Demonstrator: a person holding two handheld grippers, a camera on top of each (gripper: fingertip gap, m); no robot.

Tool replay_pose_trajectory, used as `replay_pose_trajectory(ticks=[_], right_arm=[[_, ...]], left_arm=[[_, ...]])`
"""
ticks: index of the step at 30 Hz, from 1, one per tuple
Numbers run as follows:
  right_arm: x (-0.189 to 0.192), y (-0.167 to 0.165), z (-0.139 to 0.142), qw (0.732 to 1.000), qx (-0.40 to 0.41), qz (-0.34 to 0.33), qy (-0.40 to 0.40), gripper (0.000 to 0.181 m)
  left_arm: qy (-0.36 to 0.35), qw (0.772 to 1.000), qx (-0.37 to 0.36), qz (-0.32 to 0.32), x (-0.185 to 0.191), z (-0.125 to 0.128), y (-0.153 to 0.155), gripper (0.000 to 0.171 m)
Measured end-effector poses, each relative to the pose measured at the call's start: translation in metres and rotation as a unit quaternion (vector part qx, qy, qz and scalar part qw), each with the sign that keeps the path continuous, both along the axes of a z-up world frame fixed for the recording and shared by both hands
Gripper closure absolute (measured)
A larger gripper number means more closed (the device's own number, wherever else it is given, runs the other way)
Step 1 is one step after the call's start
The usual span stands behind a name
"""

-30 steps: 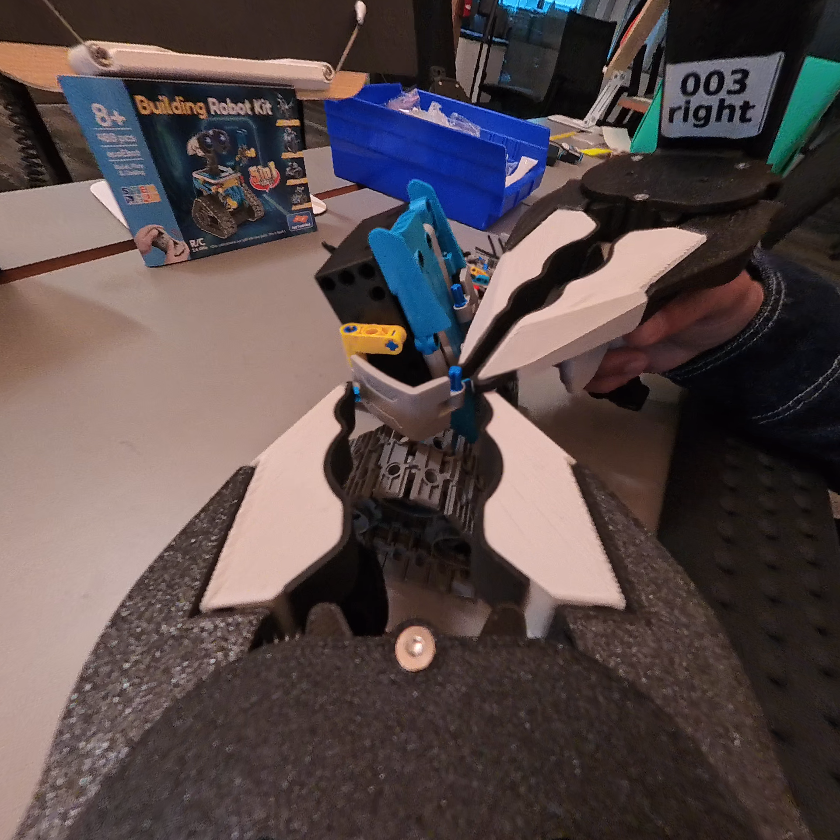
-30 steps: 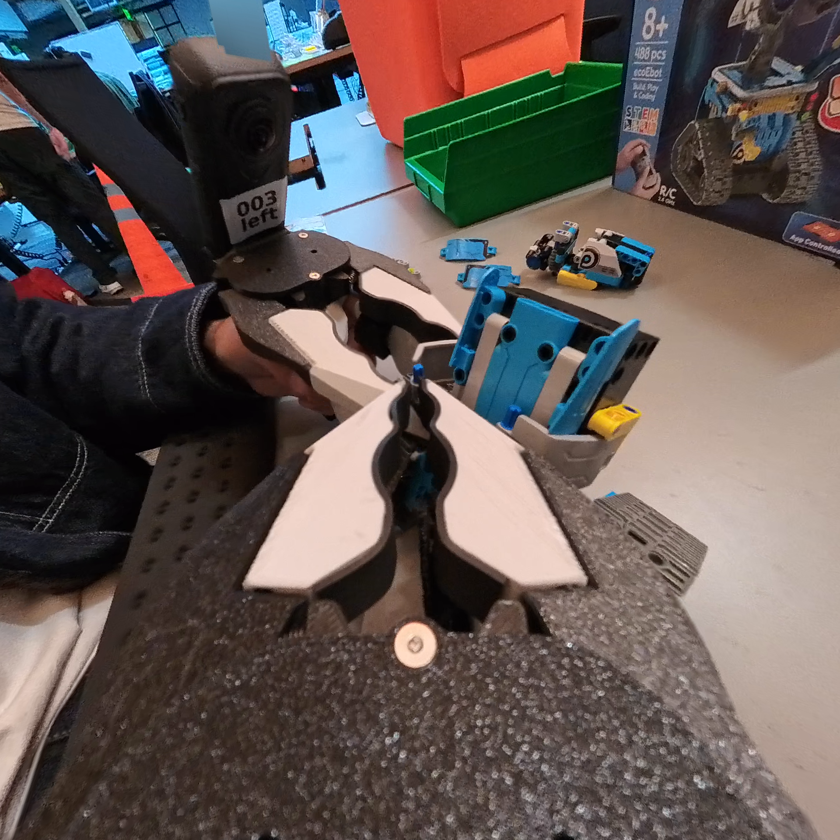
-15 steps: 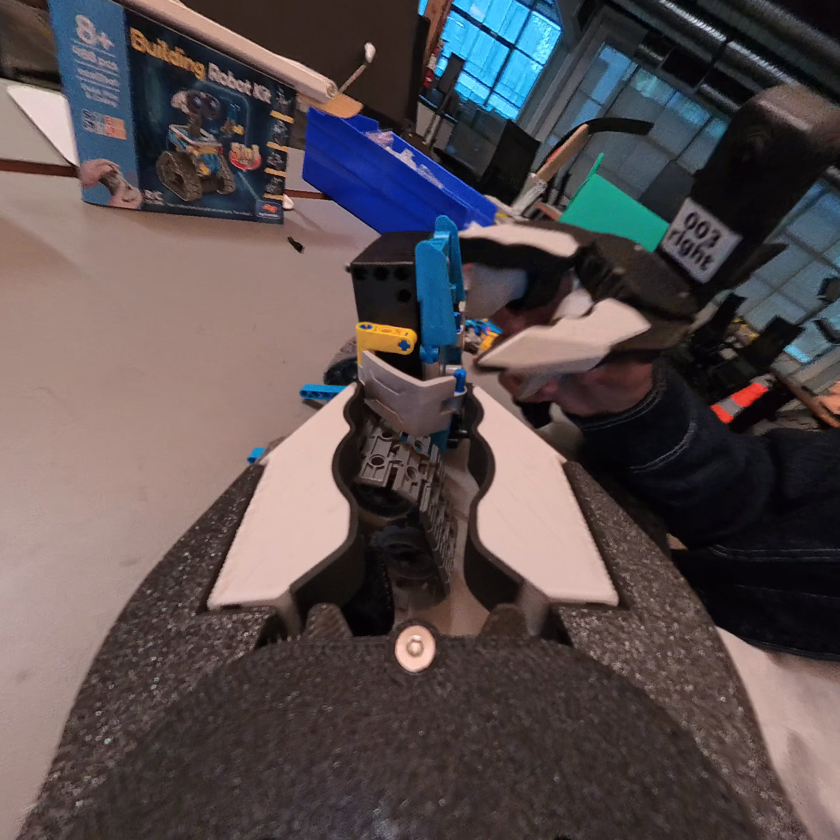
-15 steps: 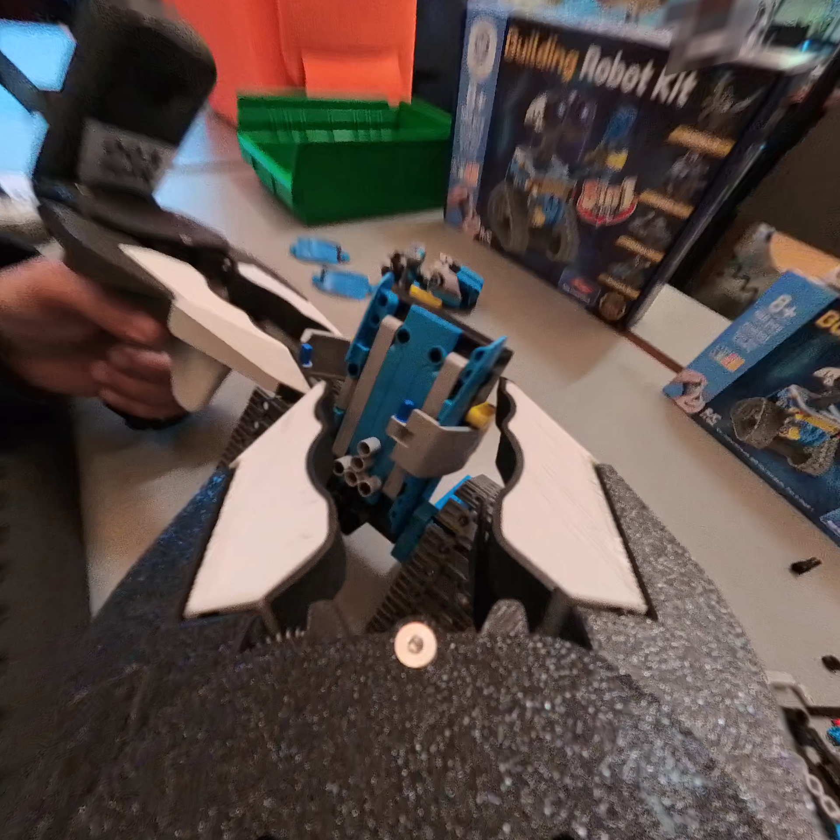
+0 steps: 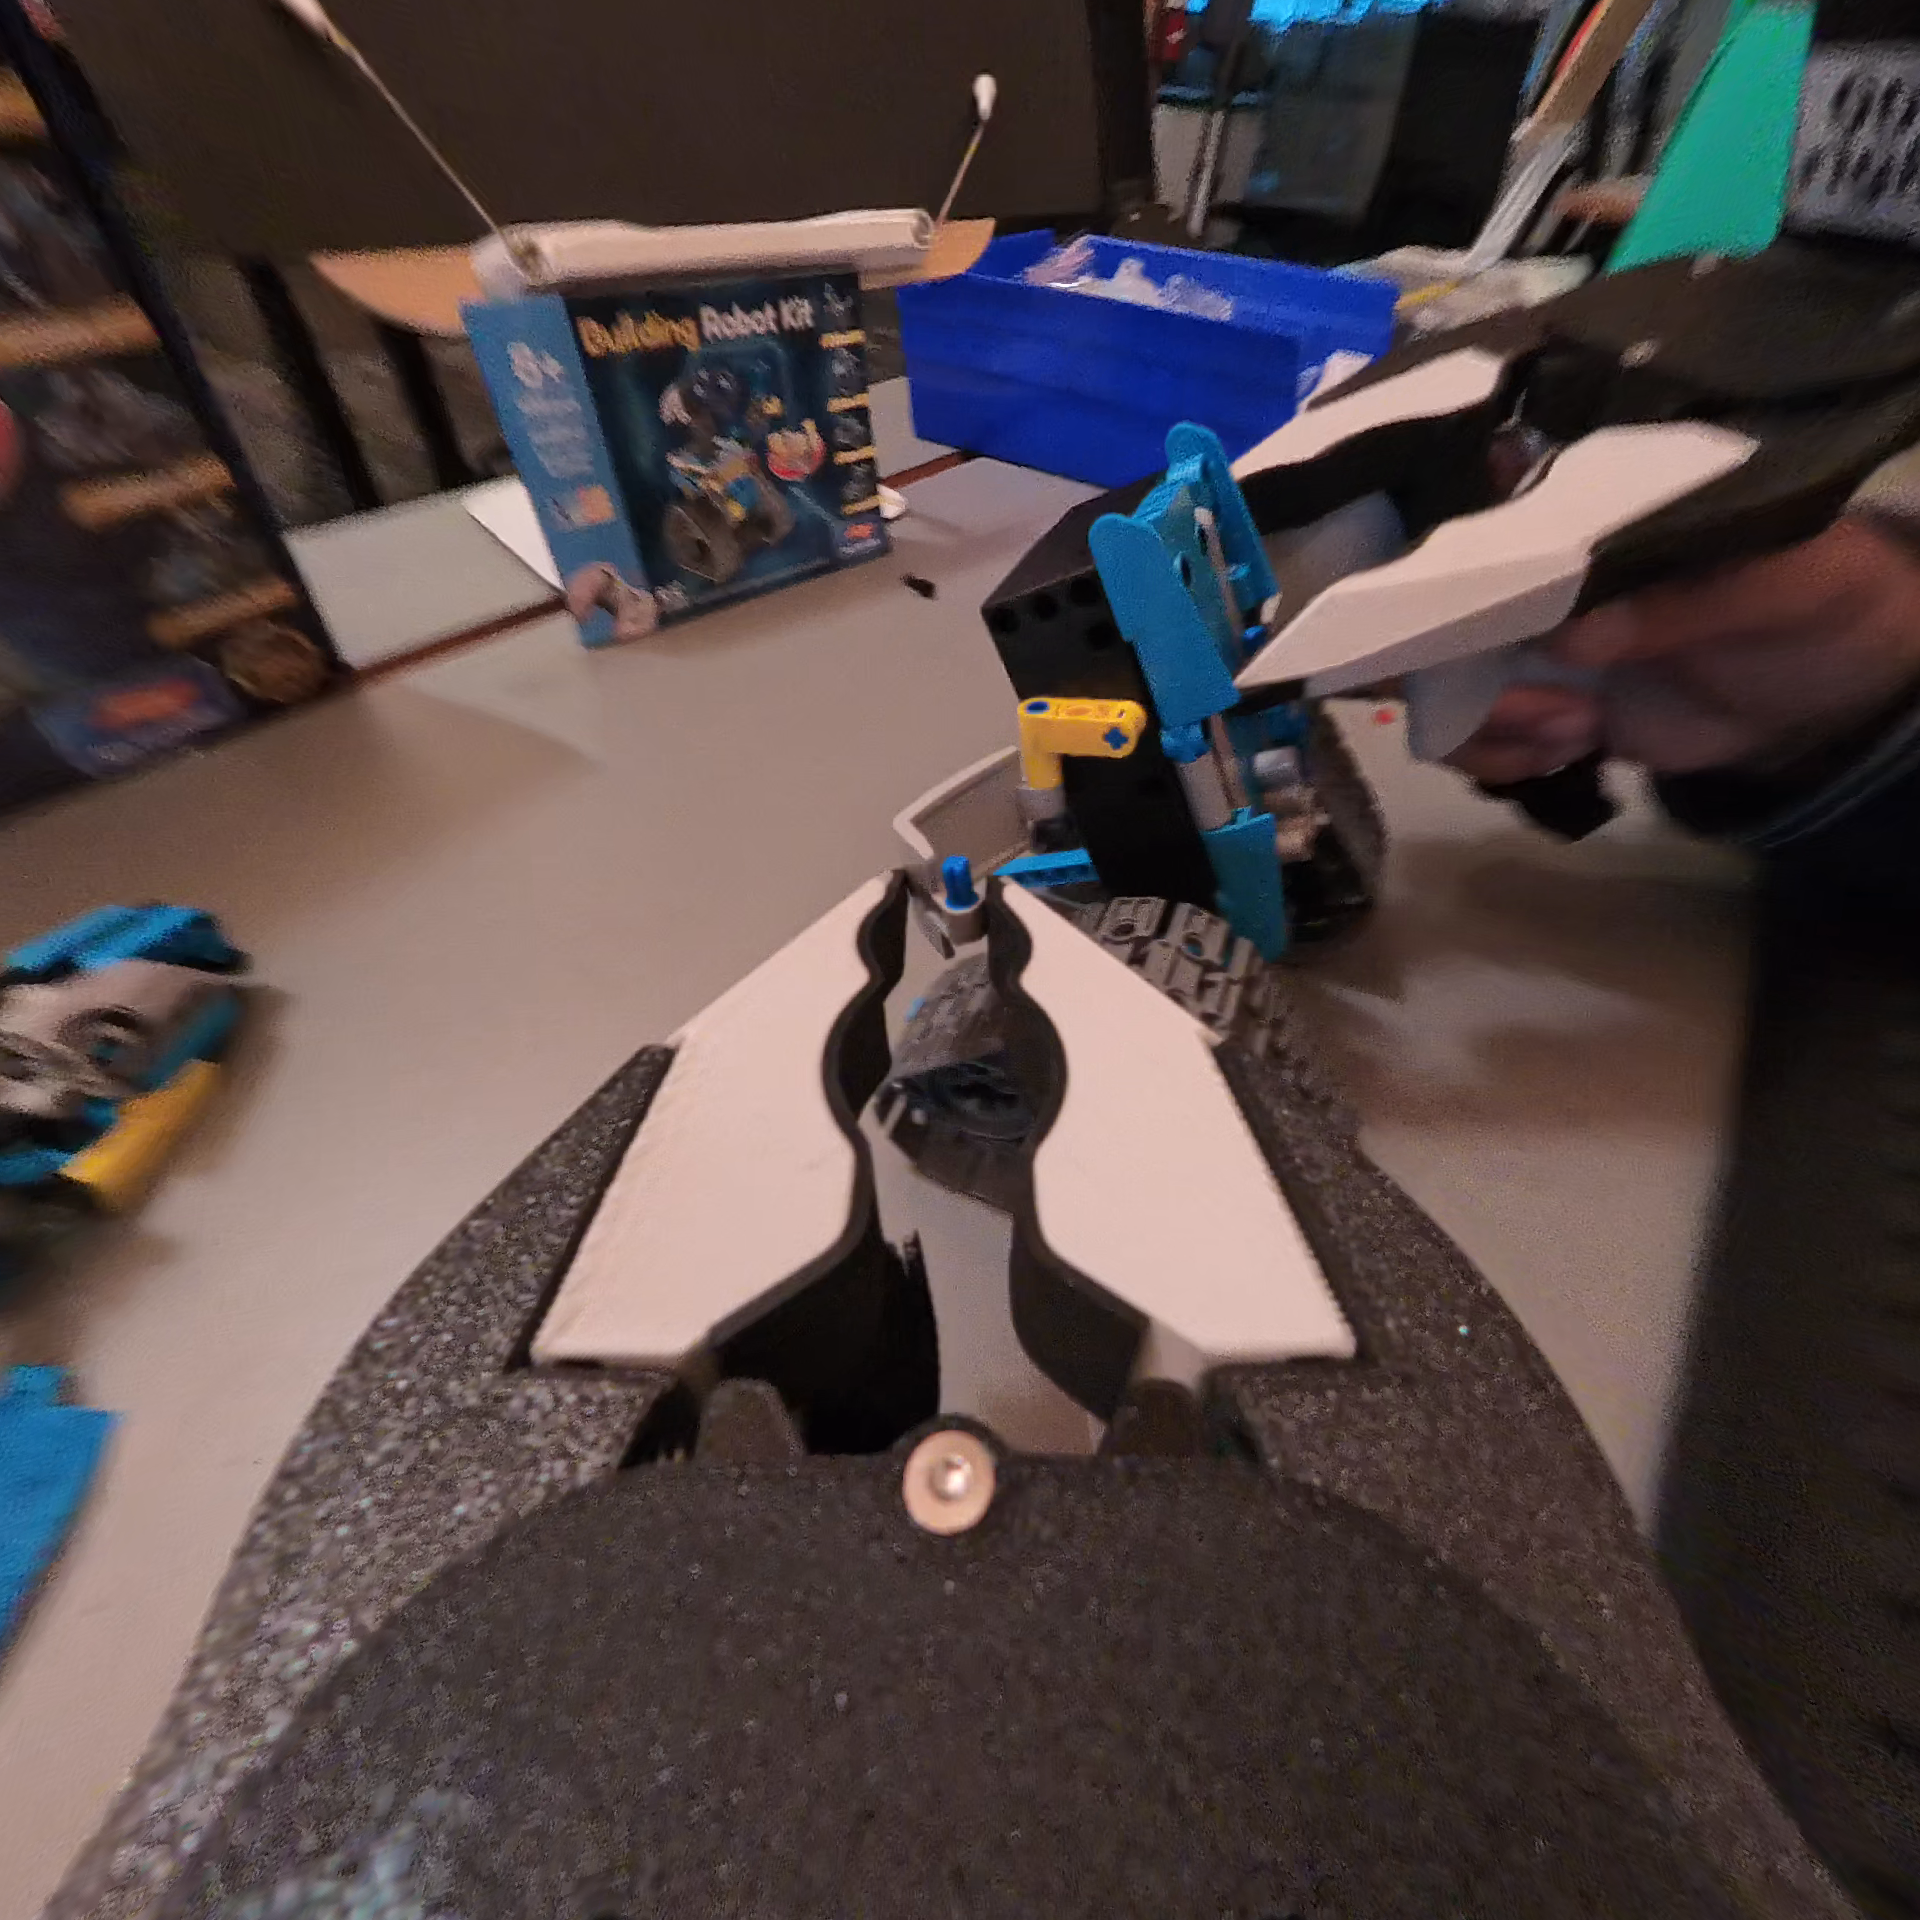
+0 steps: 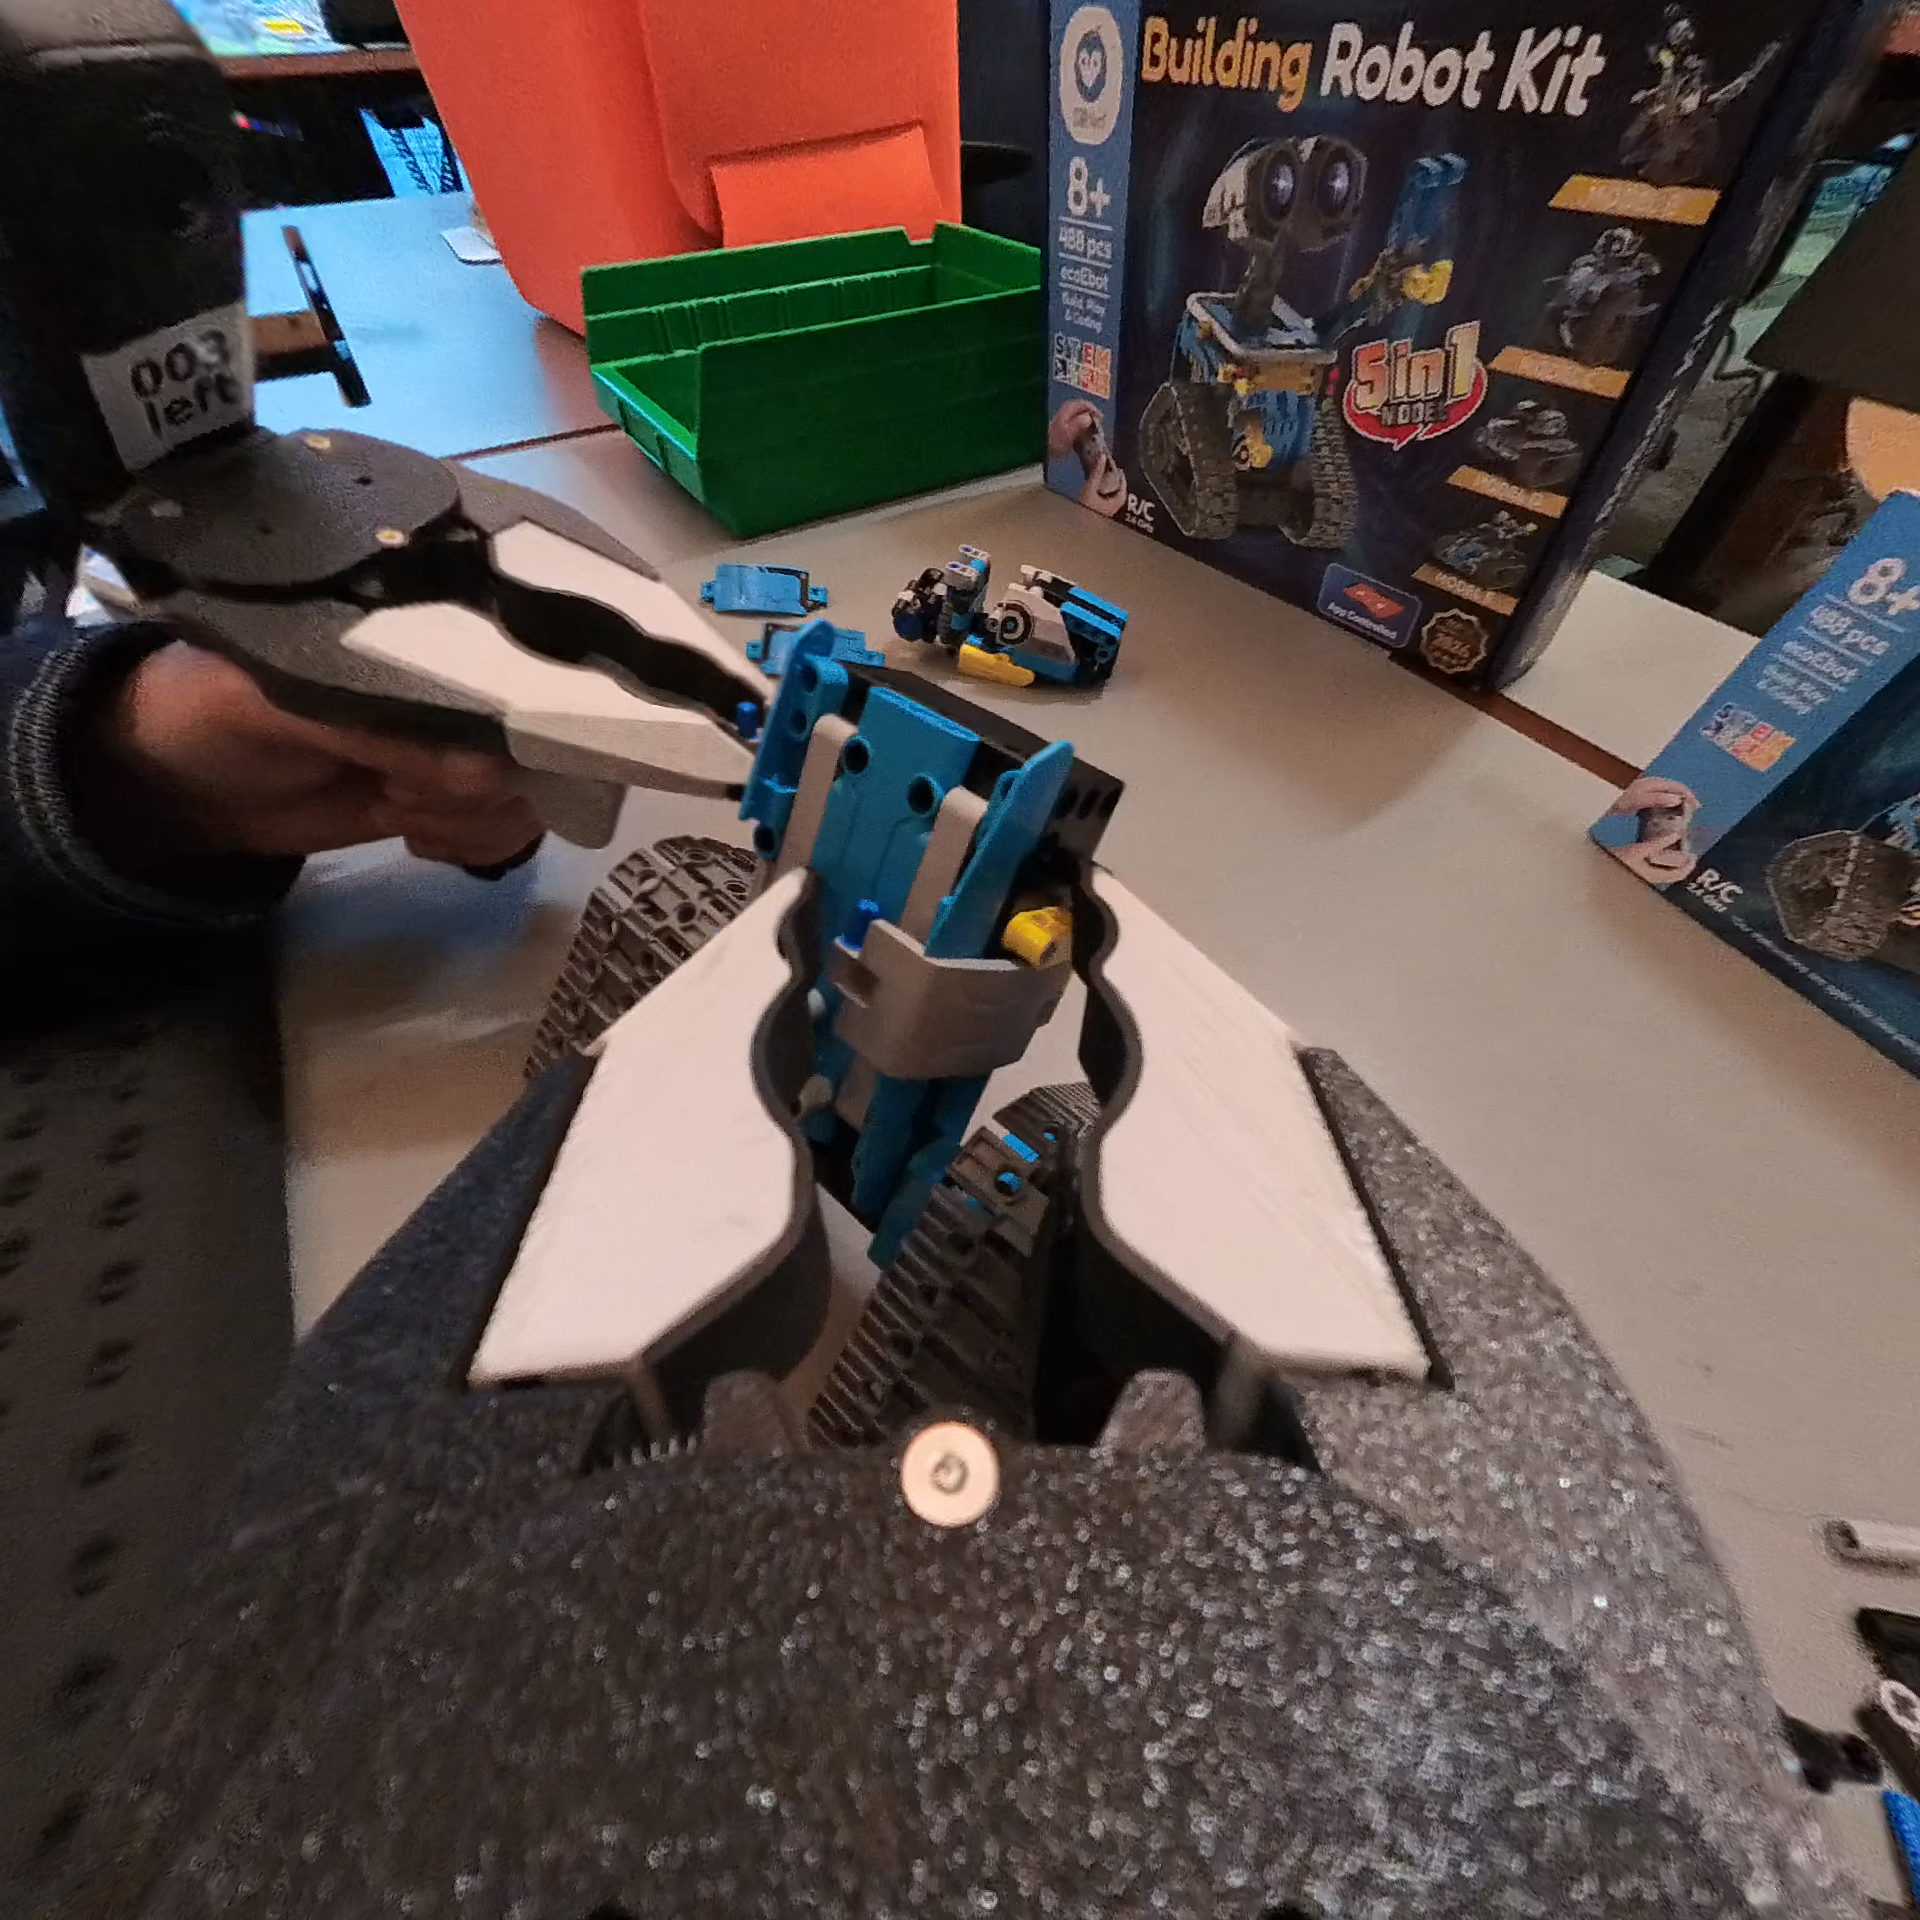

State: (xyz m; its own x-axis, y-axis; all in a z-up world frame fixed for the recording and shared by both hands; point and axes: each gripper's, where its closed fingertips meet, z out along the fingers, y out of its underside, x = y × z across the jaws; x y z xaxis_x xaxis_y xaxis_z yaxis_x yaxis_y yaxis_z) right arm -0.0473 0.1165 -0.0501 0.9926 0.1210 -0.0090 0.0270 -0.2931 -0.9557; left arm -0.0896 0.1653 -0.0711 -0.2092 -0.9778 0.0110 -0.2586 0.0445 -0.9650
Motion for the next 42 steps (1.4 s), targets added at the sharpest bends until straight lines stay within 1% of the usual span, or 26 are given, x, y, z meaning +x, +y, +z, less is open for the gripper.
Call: replay_pose_trajectory(ticks=[2,4,6,7,8,10,12,13,16,19,21,23,24,25,27,28,29,30,31,32,33,34,36,39,41,42], right_arm=[[-0.002,0.0,0.0,1.0,0.001,0.002,0.002,0.135],[-0.003,0.0,0.0,1.0,0.0,0.003,-0.003,0.135],[-0.006,0.0,0.002,1.0,0.006,0.011,-0.007,0.135],[-0.01,-0.001,0.006,0.999,0.017,0.019,-0.022,0.135],[-0.012,-0.002,0.01,0.998,0.026,0.021,-0.044,0.13],[-0.015,-0.003,0.017,0.996,0.041,0.022,-0.079,0.12],[-0.017,0.0,0.024,0.995,0.048,0.015,-0.083,0.115],[-0.019,0.002,0.028,0.995,0.048,0.013,-0.089,0.11],[-0.021,0.008,0.034,0.988,0.033,-0.015,-0.148,0.11],[-0.022,0.014,0.025,0.982,0.0,-0.024,-0.188,0.109],[-0.02,0.016,0.017,0.98,-0.012,-0.027,-0.196,0.106],[-0.019,0.014,0.018,0.981,-0.009,-0.028,-0.19,0.106],[-0.02,0.013,0.018,0.981,-0.008,-0.025,-0.193,0.106],[-0.022,0.012,0.018,0.98,-0.005,-0.019,-0.196,0.106],[-0.025,0.008,0.016,0.978,0.001,-0.008,-0.207,0.102],[-0.024,0.006,0.017,0.978,0.003,-0.01,-0.209,0.101],[-0.024,0.004,0.017,0.979,0.005,-0.013,-0.205,0.101],[-0.023,0.002,0.017,0.98,0.007,-0.015,-0.197,0.1],[-0.022,0.001,0.018,0.983,0.01,-0.021,-0.185,0.1],[-0.021,0.0,0.019,0.985,0.013,-0.027,-0.171,0.099],[-0.021,-0.001,0.02,0.987,0.015,-0.033,-0.159,0.097],[-0.022,-0.002,0.02,0.988,0.017,-0.037,-0.151,0.095],[-0.02,-0.006,0.02,0.984,0.016,-0.048,-0.168,0.093],[-0.017,-0.013,0.014,0.983,0.003,-0.051,-0.175,0.094],[-0.015,-0.016,0.006,0.988,-0.01,-0.049,-0.149,0.094],[-0.013,-0.016,0.002,0.99,-0.013,-0.052,-0.134,0.094]], left_arm=[[-0.003,0.999,0.047,0.021,0.004,-0.001,0.004,0.16],[-0.009,0.998,0.06,0.034,0.008,0.003,0.009,0.163],[-0.045,0.996,0.068,0.045,0.008,0.018,0.013,0.165],[-0.064,0.993,0.085,0.049,0.007,0.025,0.013,0.166],[-0.082,0.989,0.112,0.057,0.006,0.031,0.014,0.166],[-0.122,0.969,0.199,0.077,0.005,0.043,0.013,0.166],[-0.153,0.942,0.287,0.085,0.005,0.052,0.008,0.166],[-0.16,0.934,0.308,0.082,0.005,0.053,0.004,0.166],[-0.174,0.928,0.323,0.065,0.003,0.054,-0.006,0.166],[-0.18,0.919,0.343,0.067,0.002,0.054,-0.008,0.166],[-0.181,0.916,0.351,0.066,0.0,0.054,-0.009,0.166],[-0.18,0.912,0.363,0.07,-0.005,0.052,-0.01,0.166],[-0.176,0.914,0.359,0.071,-0.007,0.05,-0.011,0.165],[-0.167,0.923,0.338,0.071,-0.009,0.047,-0.012,0.165],[-0.122,0.961,0.237,0.079,-0.009,0.037,-0.009,0.162],[-0.092,0.977,0.171,0.085,-0.008,0.032,-0.005,0.154],[-0.065,0.99,0.098,0.08,-0.008,0.026,-0.006,0.138],[-0.044,0.997,0.022,0.065,-0.009,0.022,-0.01,0.122],[-0.028,0.997,-0.051,0.053,-0.011,0.02,-0.015,0.112],[-0.023,0.992,-0.116,0.04,-0.012,0.021,-0.021,0.111],[-0.023,0.985,-0.168,0.022,-0.013,0.024,-0.028,0.112],[-0.021,0.98,-0.199,0.009,-0.011,0.027,-0.032,0.114],[-0.017,0.974,-0.225,-0.016,-0.007,0.03,-0.041,0.116],[-0.016,0.964,-0.259,-0.054,-0.001,0.035,-0.052,0.128],[-0.021,0.961,-0.266,-0.069,0.001,0.038,-0.055,0.153],[-0.018,0.96,-0.269,-0.076,0.001,0.037,-0.057,0.159]])
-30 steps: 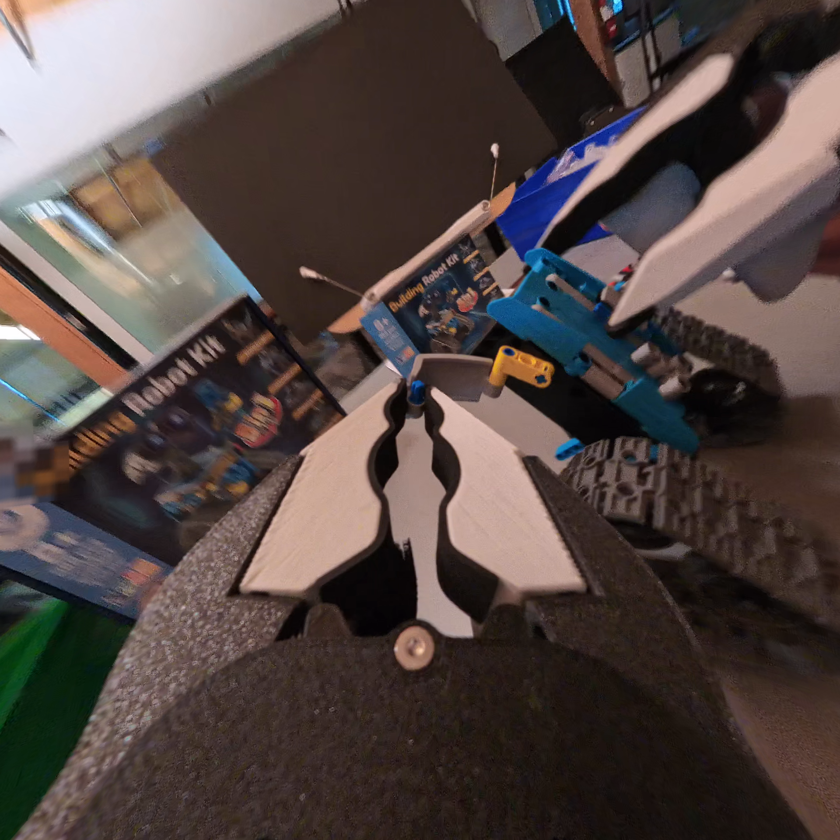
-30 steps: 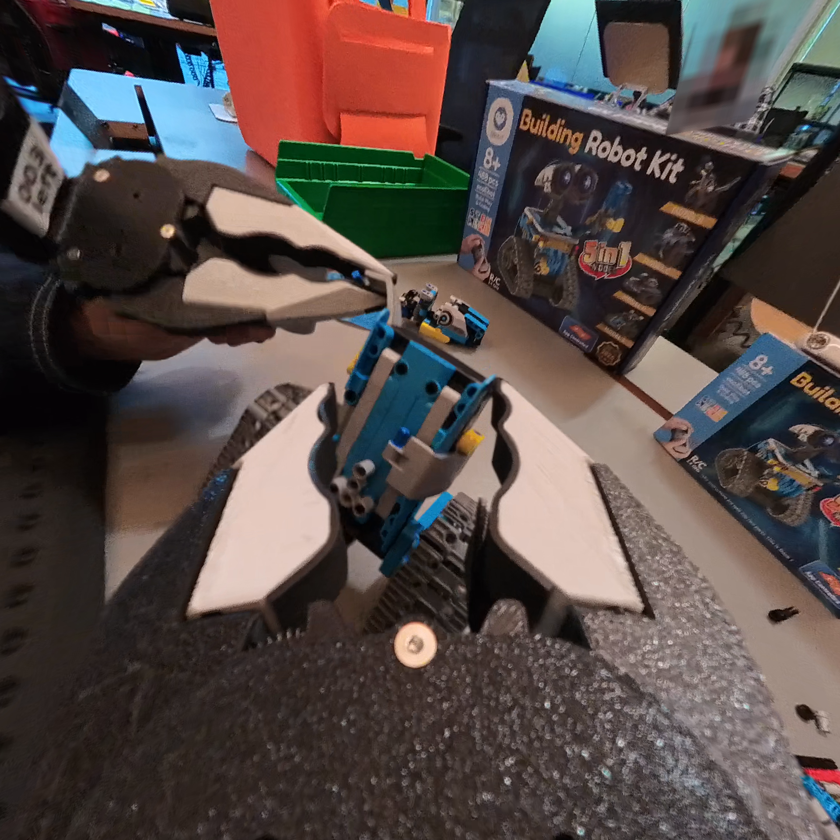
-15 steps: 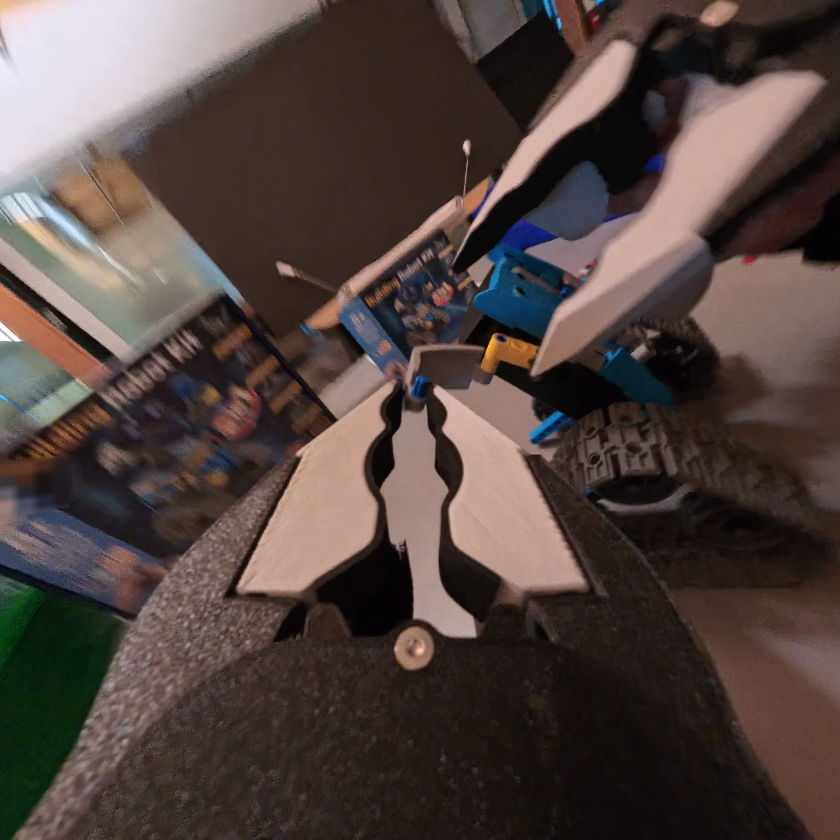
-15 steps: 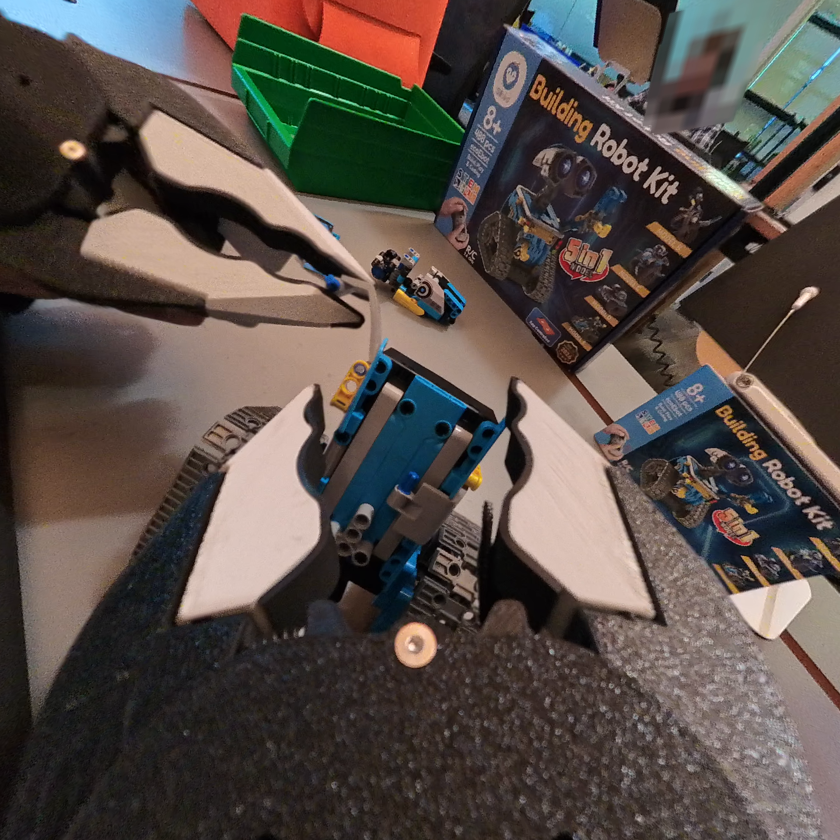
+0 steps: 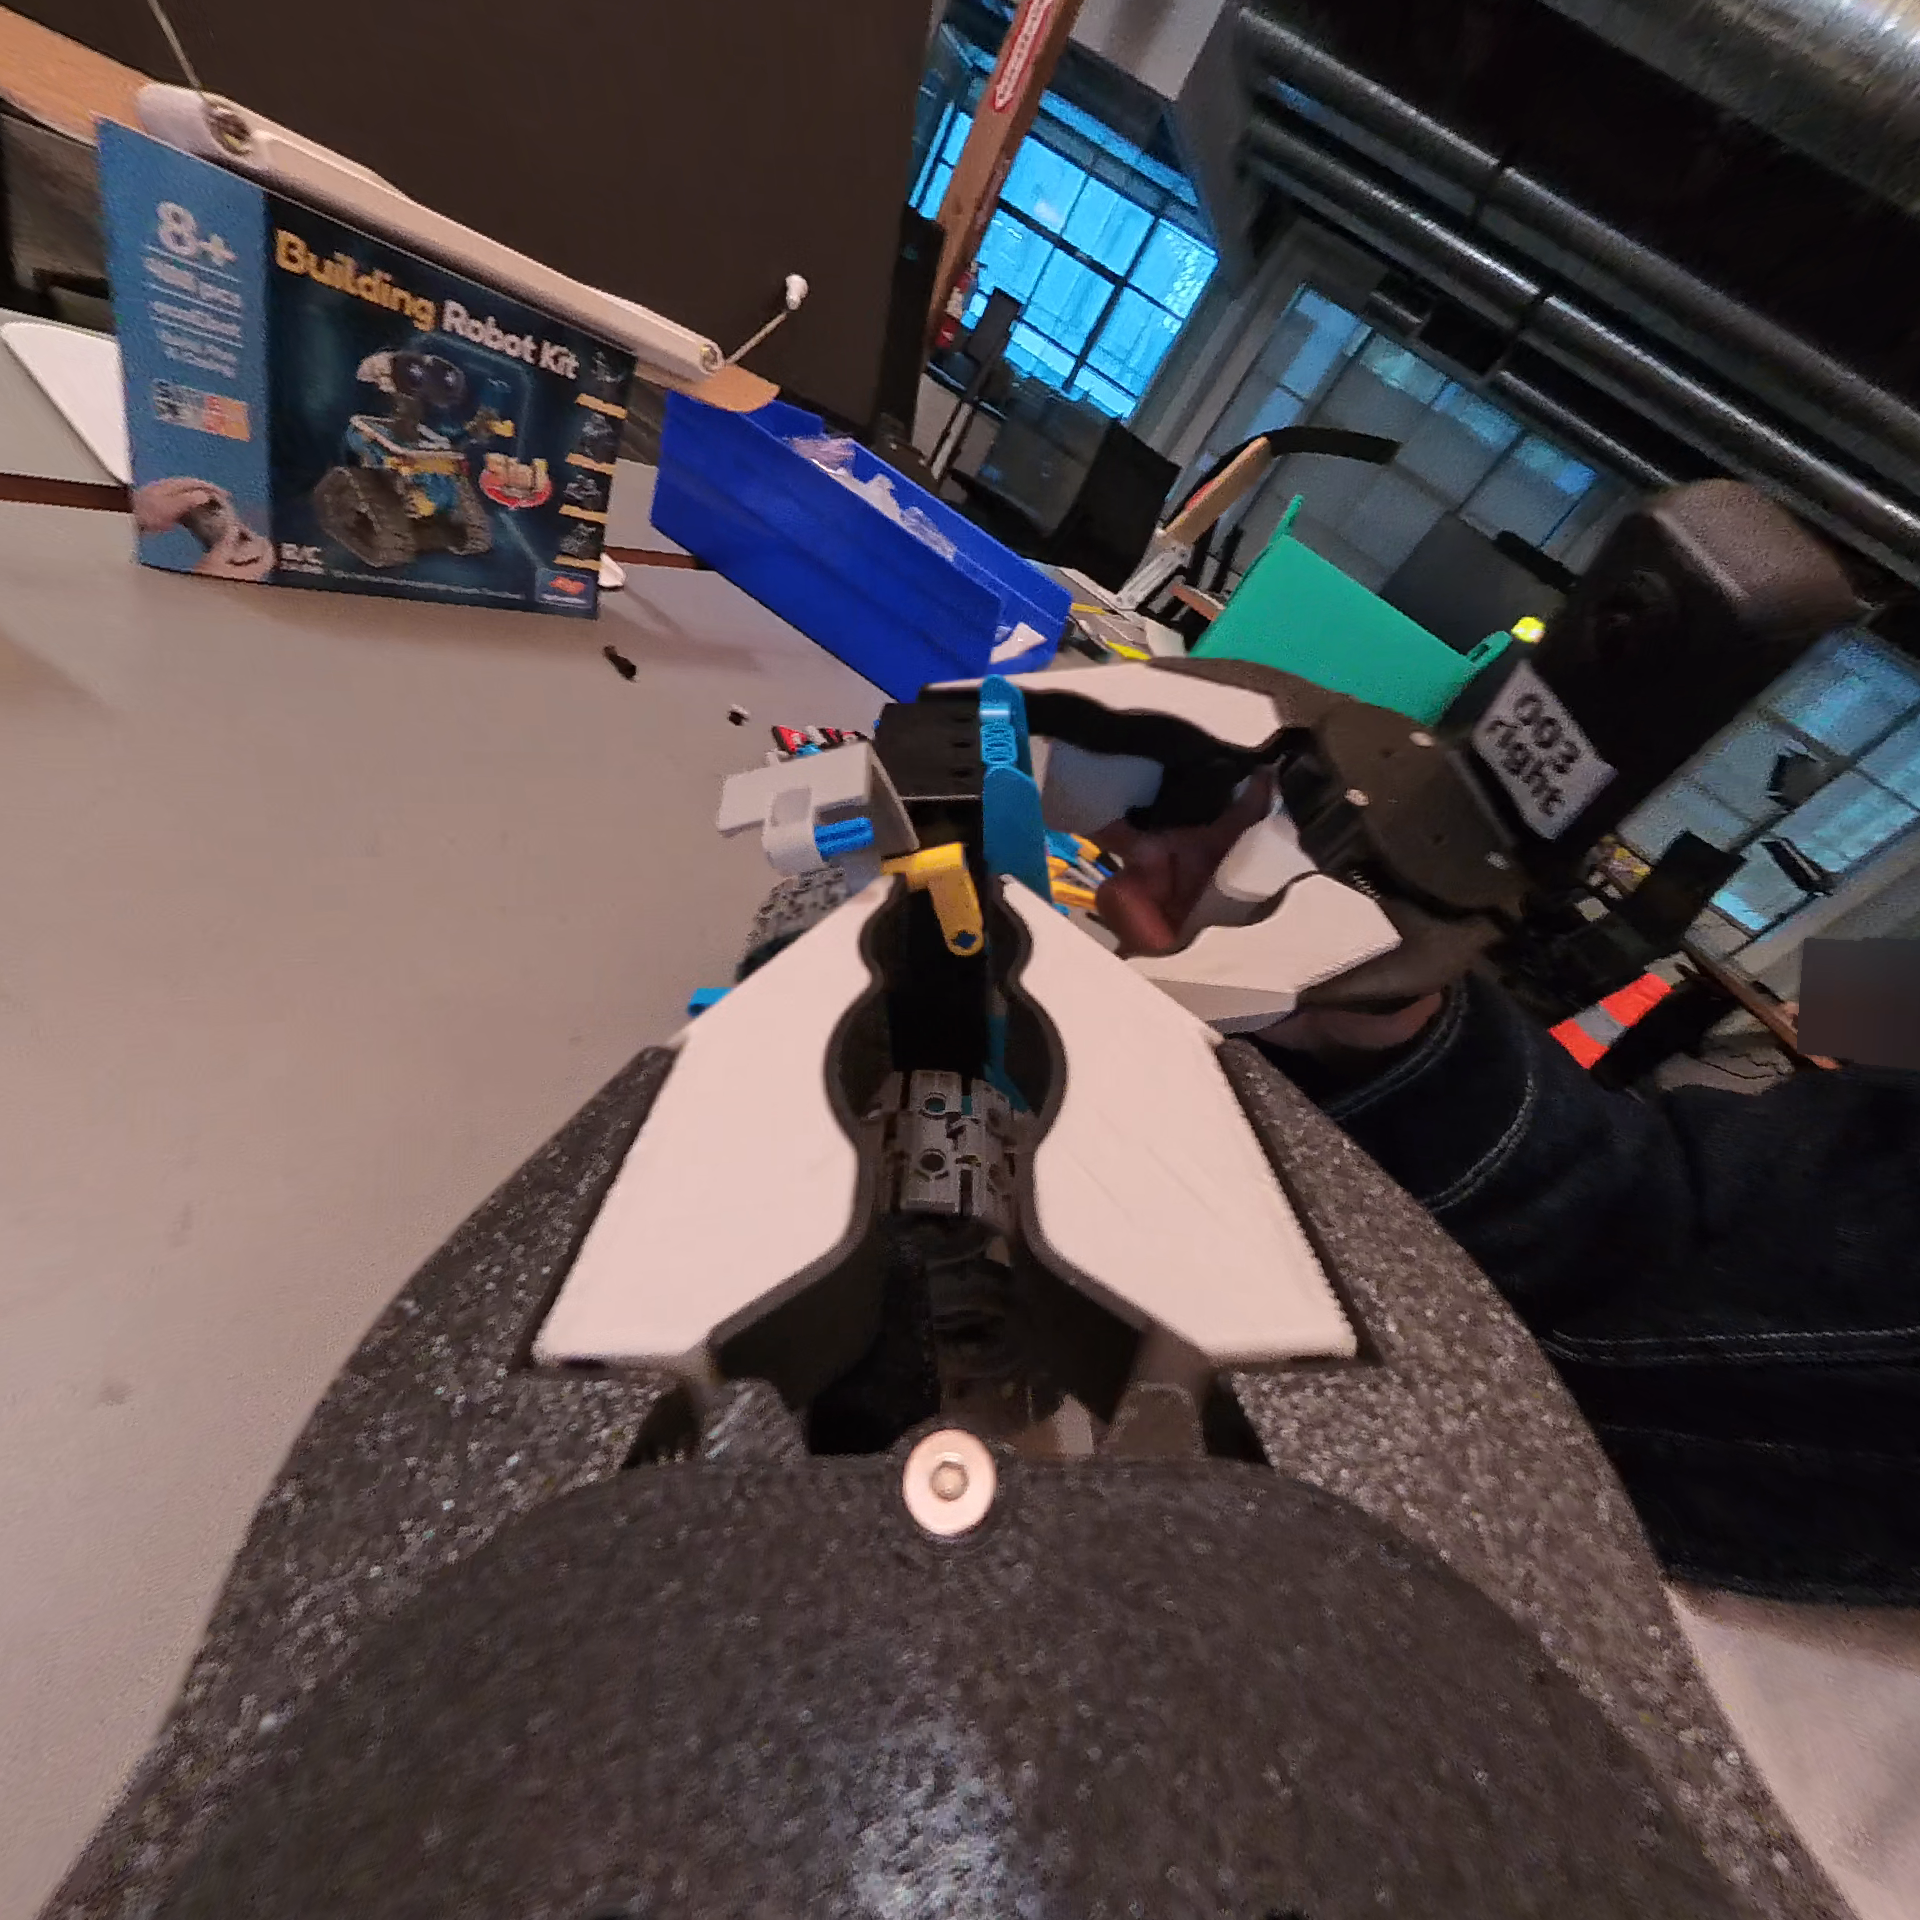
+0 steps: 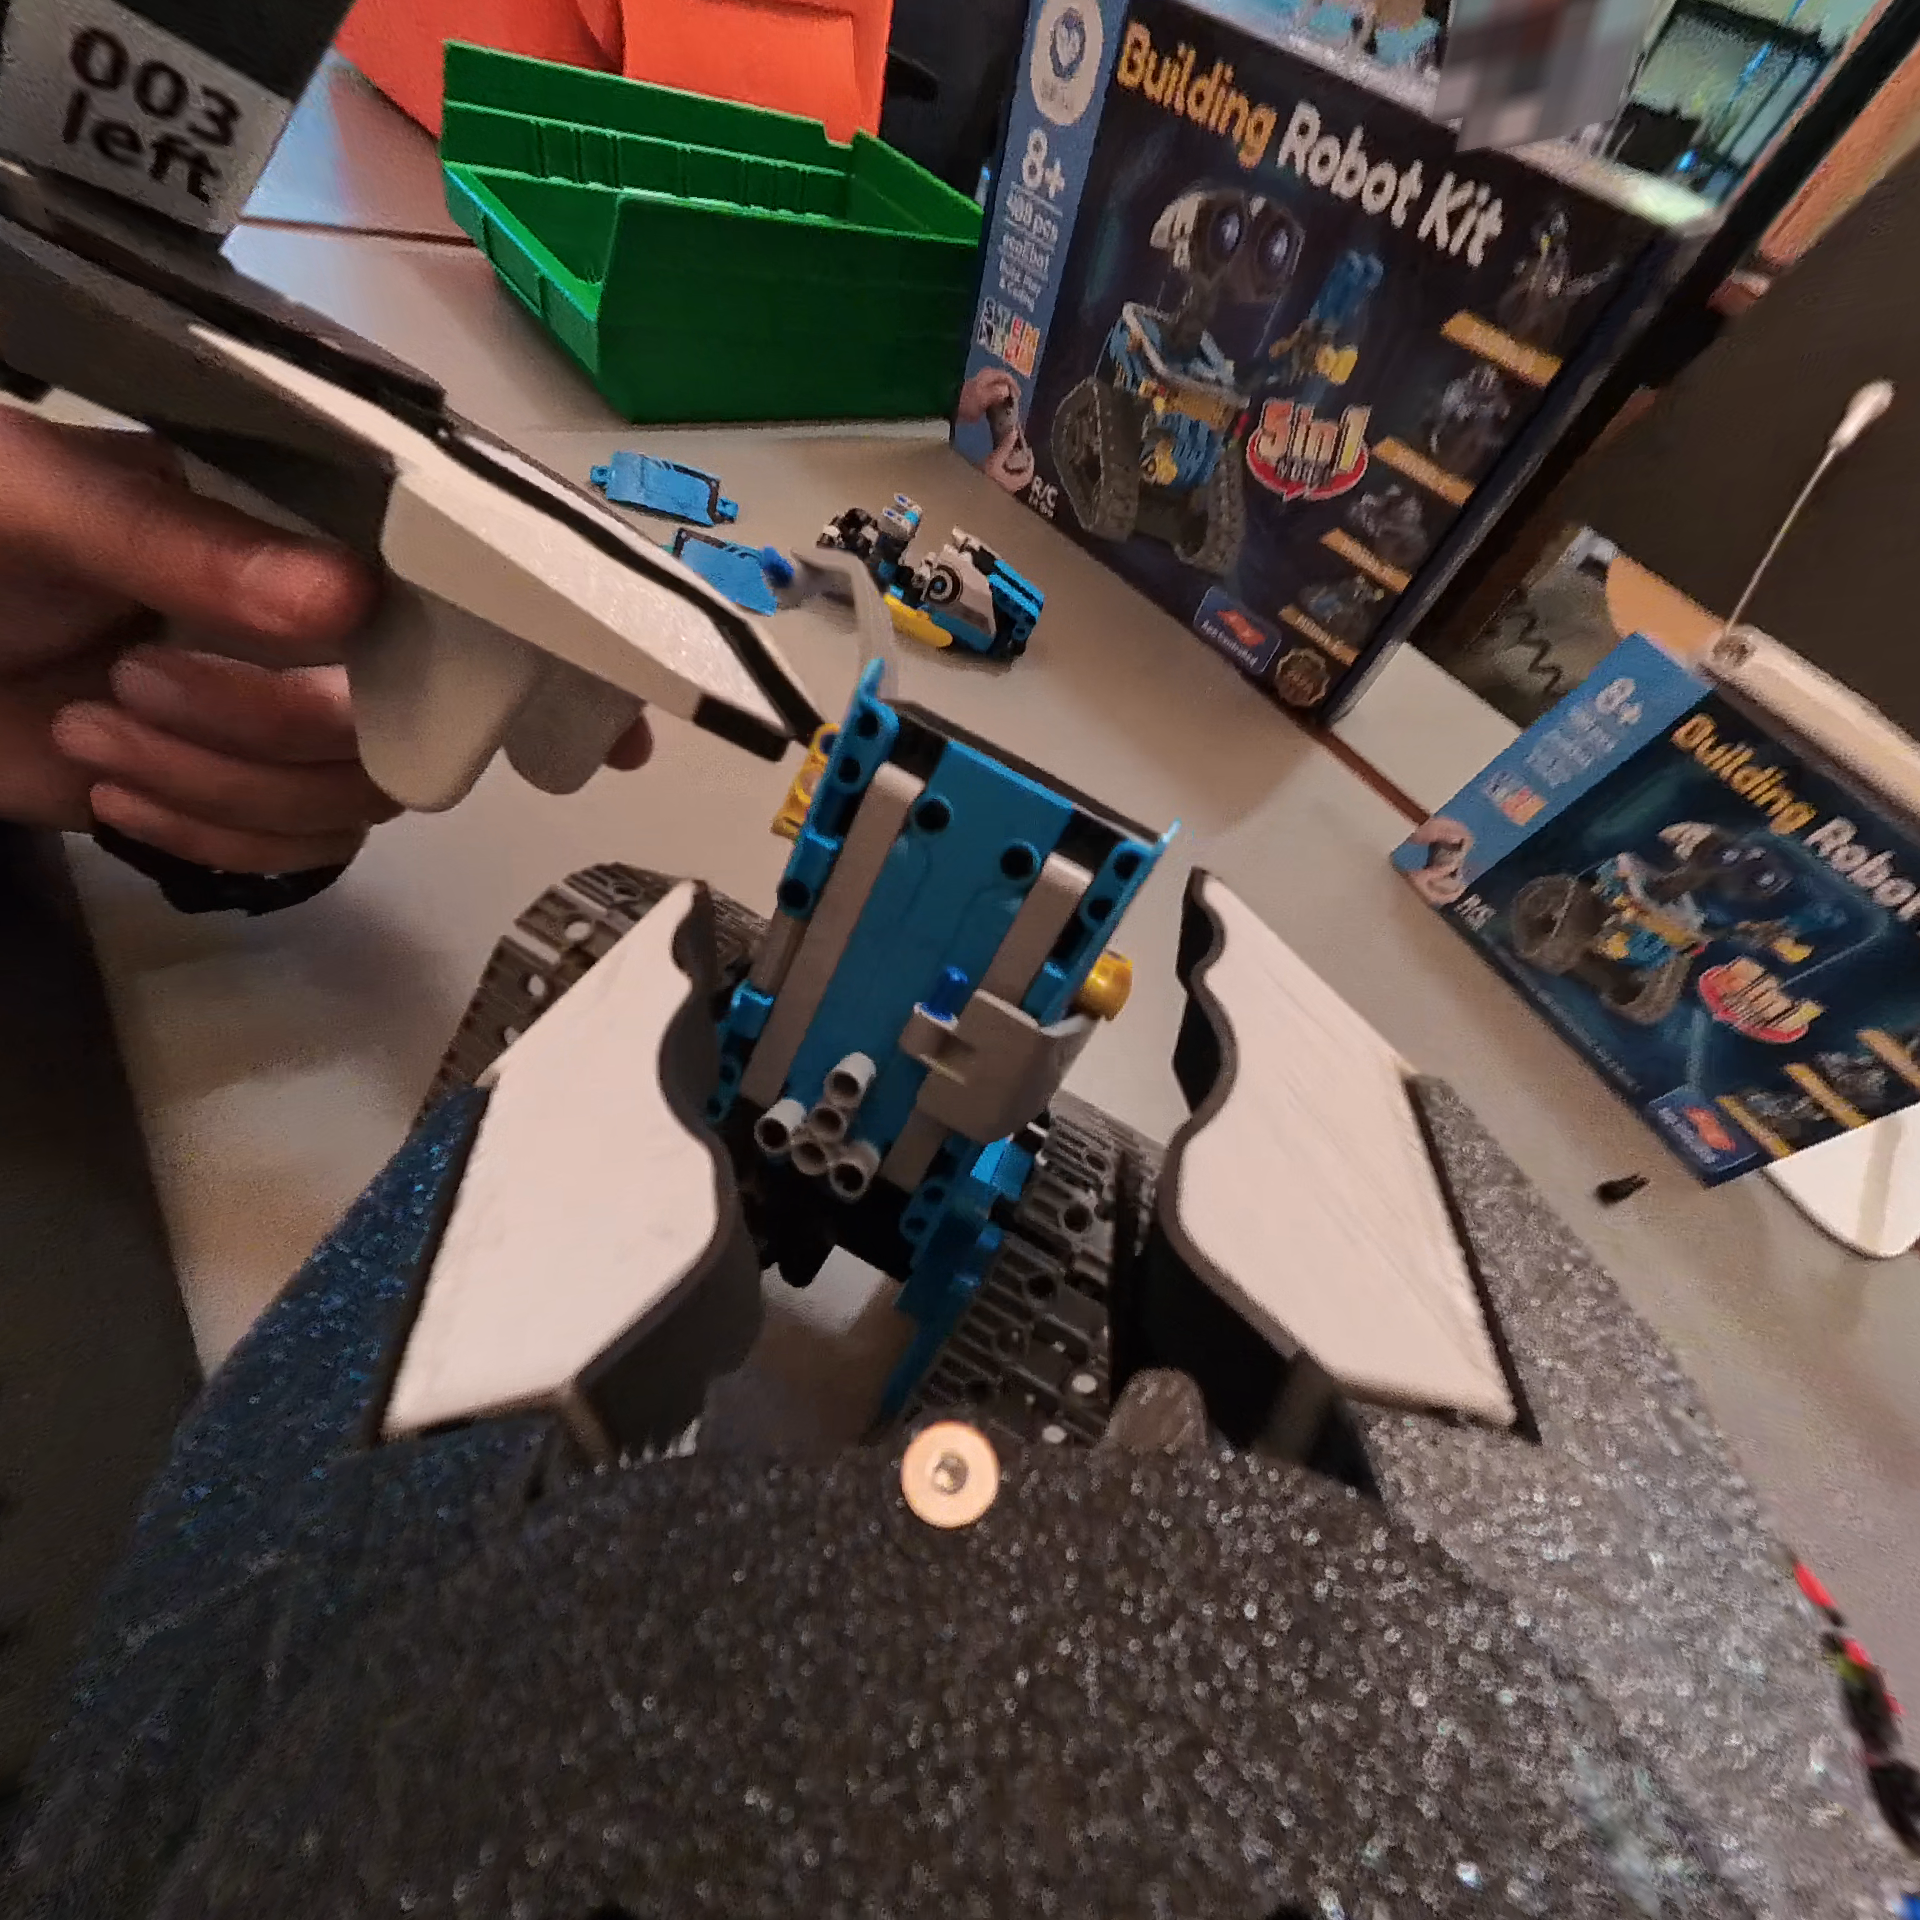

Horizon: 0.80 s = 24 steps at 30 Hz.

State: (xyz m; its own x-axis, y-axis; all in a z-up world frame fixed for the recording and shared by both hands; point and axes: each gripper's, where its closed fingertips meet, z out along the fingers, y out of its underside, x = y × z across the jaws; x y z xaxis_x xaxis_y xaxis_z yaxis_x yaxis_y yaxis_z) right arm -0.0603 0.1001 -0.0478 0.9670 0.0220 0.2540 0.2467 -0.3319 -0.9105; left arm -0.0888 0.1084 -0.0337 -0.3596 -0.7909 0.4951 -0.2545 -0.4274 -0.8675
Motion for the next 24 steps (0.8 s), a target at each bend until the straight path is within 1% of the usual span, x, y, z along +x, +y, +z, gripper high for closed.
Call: replay_pose_trajectory(ticks=[3,7,10,12,13,17,18,19,24], right_arm=[[0.0,0.004,-0.006,1.0,-0.005,-0.005,0.02,0.097],[0.003,0.008,-0.013,0.999,-0.014,-0.03,0.014,0.099],[0.006,0.008,-0.013,0.999,-0.014,-0.042,0.022,0.105],[0.006,0.007,-0.013,0.999,-0.013,-0.038,0.027,0.105],[0.007,0.007,-0.013,0.999,-0.011,-0.04,0.03,0.105],[0.005,0.008,-0.013,0.999,-0.014,-0.04,0.028,0.102],[0.005,0.008,-0.013,0.999,-0.012,-0.04,0.027,0.103],[0.006,0.008,-0.013,0.999,-0.01,-0.043,0.024,0.105],[0.008,0.009,-0.014,0.999,-0.014,-0.046,0.023,0.107]], left_arm=[[0.005,1.0,0.0,-0.01,0.001,-0.003,-0.005,0.165],[0.006,1.0,-0.013,-0.003,0.004,-0.002,-0.005,0.164],[0.015,1.0,-0.007,0.001,0.005,-0.004,-0.005,0.162],[0.027,1.0,0.001,0.007,0.006,-0.009,-0.004,0.142],[0.027,1.0,0.001,0.009,0.006,-0.009,-0.004,0.142],[0.021,1.0,-0.005,0.009,0.01,-0.007,-0.006,0.153],[0.021,1.0,-0.002,0.006,0.01,-0.007,-0.007,0.161],[0.021,1.0,-0.005,0.004,0.011,-0.007,-0.008,0.165],[0.016,0.999,-0.034,0.001,0.011,-0.008,-0.006,0.167]])
